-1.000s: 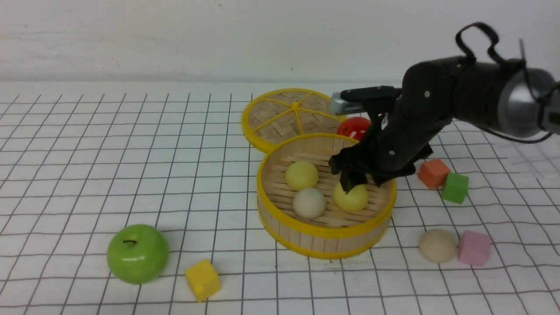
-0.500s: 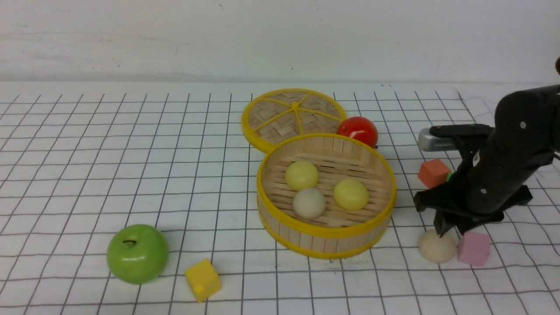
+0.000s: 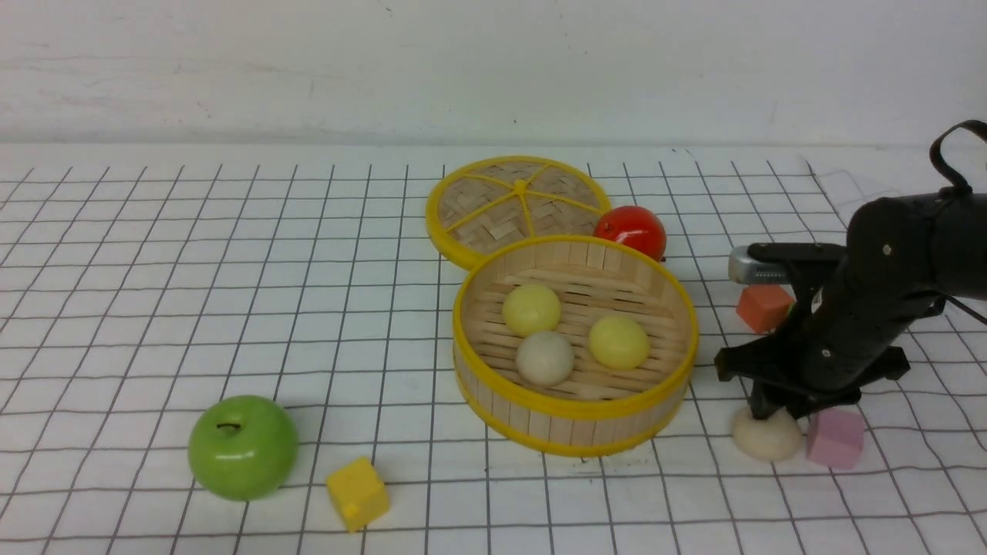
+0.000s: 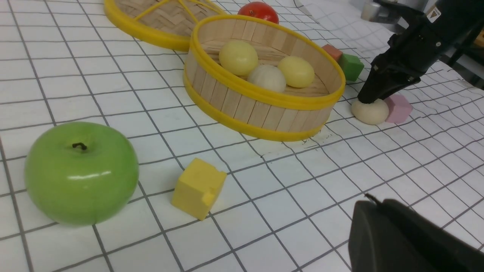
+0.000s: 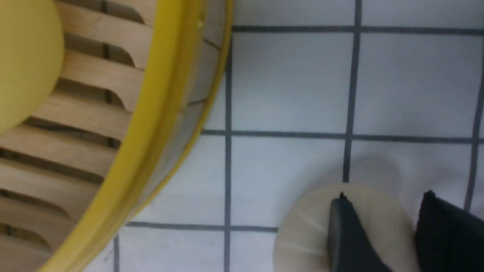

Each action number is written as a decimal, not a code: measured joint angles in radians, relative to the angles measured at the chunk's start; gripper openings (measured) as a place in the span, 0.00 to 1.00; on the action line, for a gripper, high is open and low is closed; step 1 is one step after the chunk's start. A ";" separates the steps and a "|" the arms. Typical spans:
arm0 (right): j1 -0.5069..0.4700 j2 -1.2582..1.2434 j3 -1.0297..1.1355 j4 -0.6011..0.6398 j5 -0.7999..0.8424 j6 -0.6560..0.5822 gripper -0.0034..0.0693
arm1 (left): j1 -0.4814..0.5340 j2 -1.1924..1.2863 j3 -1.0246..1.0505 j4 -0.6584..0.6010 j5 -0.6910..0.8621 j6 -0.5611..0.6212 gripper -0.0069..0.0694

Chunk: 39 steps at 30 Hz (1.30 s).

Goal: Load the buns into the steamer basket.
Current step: Use the right arm to grab a steamed stuffed bun, then use the right arm to put the steamed stuffed bun into the steamer

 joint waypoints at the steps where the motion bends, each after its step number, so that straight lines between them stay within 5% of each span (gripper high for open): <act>1: 0.000 0.000 0.000 0.000 0.000 0.000 0.39 | 0.000 0.000 0.000 0.000 0.000 0.000 0.09; 8: 0.000 -0.037 0.000 0.000 0.032 -0.043 0.08 | 0.000 0.000 0.000 0.000 0.000 0.000 0.09; 10: 0.000 -0.068 0.000 0.005 0.049 -0.053 0.05 | 0.000 0.000 0.000 0.000 0.000 0.000 0.09; 22: 0.048 -0.192 -0.195 0.328 0.106 -0.262 0.05 | 0.000 0.000 0.000 0.000 0.000 0.000 0.09; 32: 0.058 0.173 -0.445 0.551 -0.032 -0.371 0.09 | 0.000 0.000 0.000 0.000 0.000 0.000 0.09; 37: 0.058 0.290 -0.513 0.577 -0.072 -0.371 0.22 | 0.000 0.000 0.000 0.000 0.000 0.000 0.09; 39: 0.058 0.316 -0.525 0.578 -0.084 -0.371 0.34 | 0.000 0.000 0.000 0.000 0.000 0.000 0.09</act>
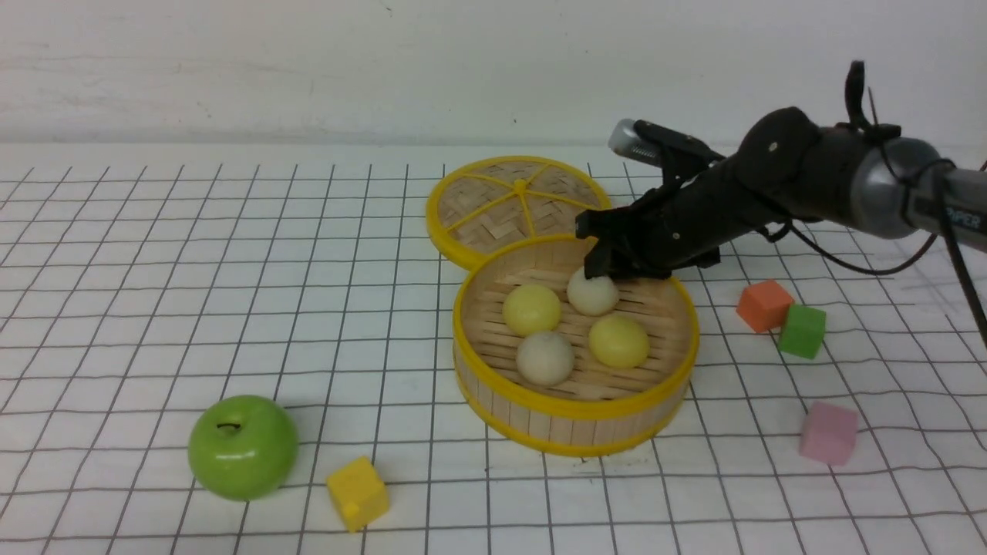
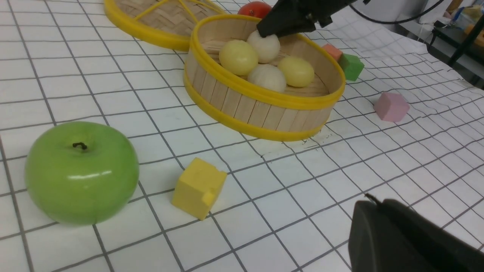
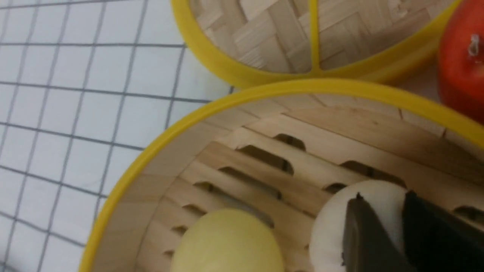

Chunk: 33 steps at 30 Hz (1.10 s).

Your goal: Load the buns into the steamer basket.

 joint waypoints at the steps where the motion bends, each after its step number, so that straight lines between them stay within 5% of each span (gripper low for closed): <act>1: 0.000 0.001 -0.002 0.000 0.000 0.000 0.43 | 0.000 0.000 0.000 0.000 0.000 0.000 0.09; 6: 0.000 -0.026 -0.005 -0.001 0.015 -0.001 0.67 | 0.000 0.000 0.000 0.000 0.000 0.000 0.09; 12: 0.000 -0.143 -0.005 -0.129 0.123 0.021 0.74 | 0.000 0.000 0.000 0.000 0.000 0.000 0.09; 19: 0.000 -0.421 0.043 -0.407 0.467 0.181 0.45 | 0.000 0.000 0.000 0.000 0.000 -0.001 0.09; 24: 0.000 -0.723 0.314 -0.454 0.521 0.236 0.08 | 0.000 0.000 0.000 0.000 0.000 -0.001 0.09; 33: 0.000 -1.104 0.696 -0.468 0.473 0.366 0.04 | 0.000 0.000 0.000 0.000 0.000 -0.001 0.09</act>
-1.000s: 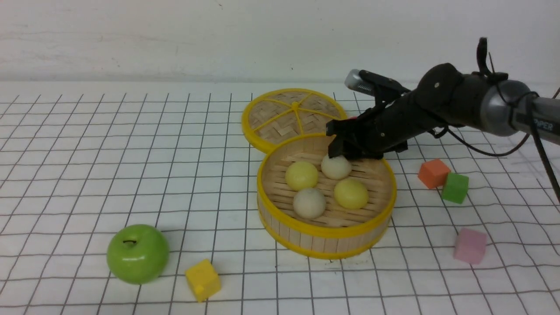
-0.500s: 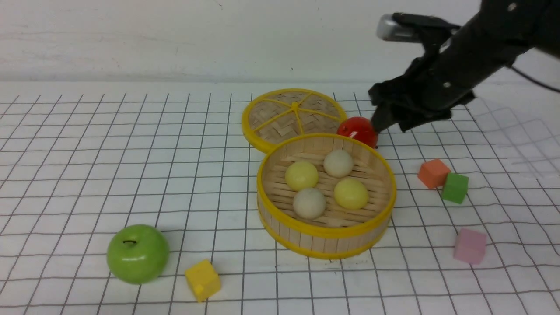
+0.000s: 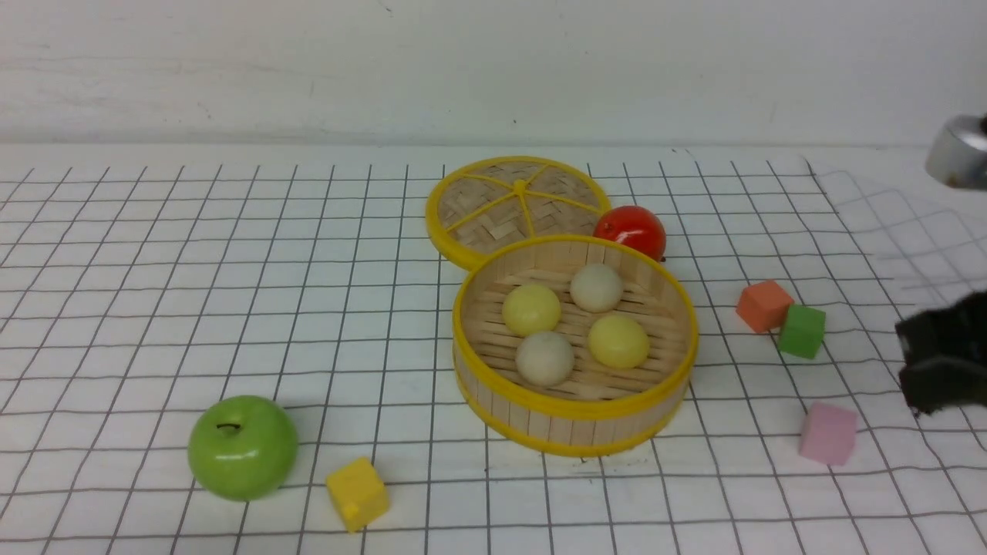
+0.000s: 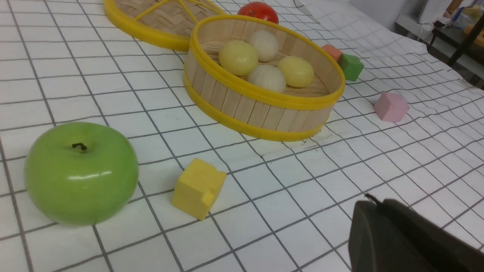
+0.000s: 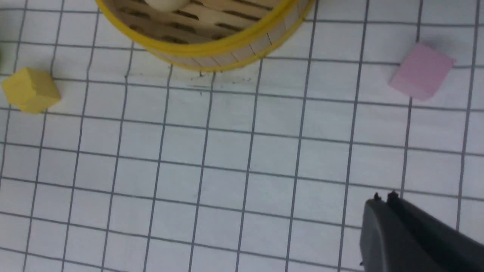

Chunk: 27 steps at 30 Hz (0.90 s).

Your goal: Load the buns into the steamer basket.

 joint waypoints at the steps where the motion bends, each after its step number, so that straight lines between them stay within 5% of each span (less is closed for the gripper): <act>1: 0.000 -0.004 0.004 0.000 0.000 0.002 0.04 | 0.000 0.000 0.000 0.000 0.000 0.000 0.09; 18: -0.031 -0.114 0.058 0.030 0.062 0.012 0.08 | 0.000 0.000 0.000 0.000 0.000 0.000 0.09; 27: -0.311 -0.747 0.612 -0.052 -0.421 -0.156 0.02 | 0.000 0.000 0.000 0.000 0.000 0.000 0.09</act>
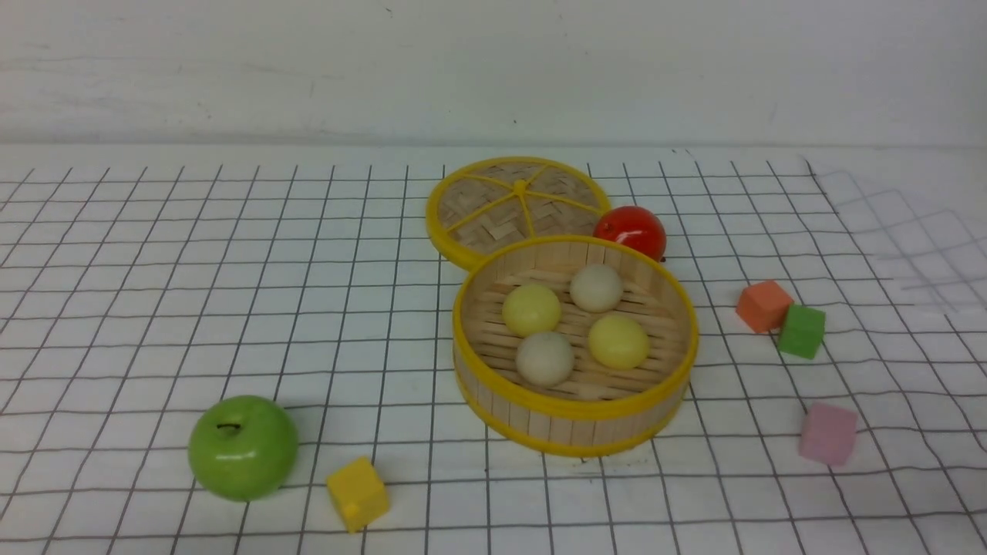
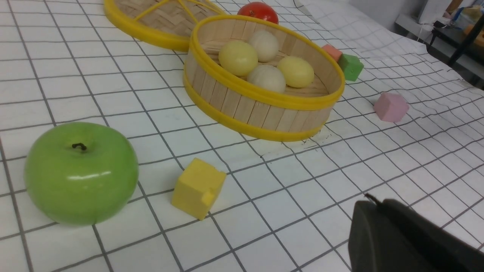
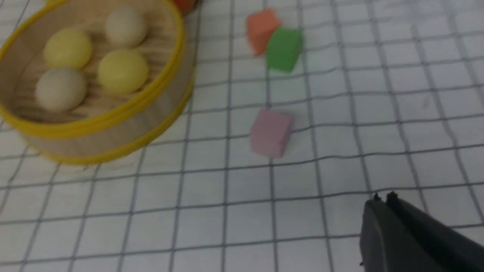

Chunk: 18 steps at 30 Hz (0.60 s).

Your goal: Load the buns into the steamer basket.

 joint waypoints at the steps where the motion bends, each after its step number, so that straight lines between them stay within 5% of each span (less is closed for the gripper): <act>1: -0.003 0.000 0.000 -0.001 -0.010 0.000 0.02 | 0.000 0.000 0.000 0.000 0.000 0.000 0.09; 6: -0.046 -0.301 0.370 -0.009 -0.203 0.018 0.02 | 0.000 0.000 0.000 0.000 0.000 0.000 0.09; 18: -0.028 -0.336 0.420 -0.016 -0.232 0.068 0.02 | 0.000 0.000 0.000 0.000 0.000 0.000 0.10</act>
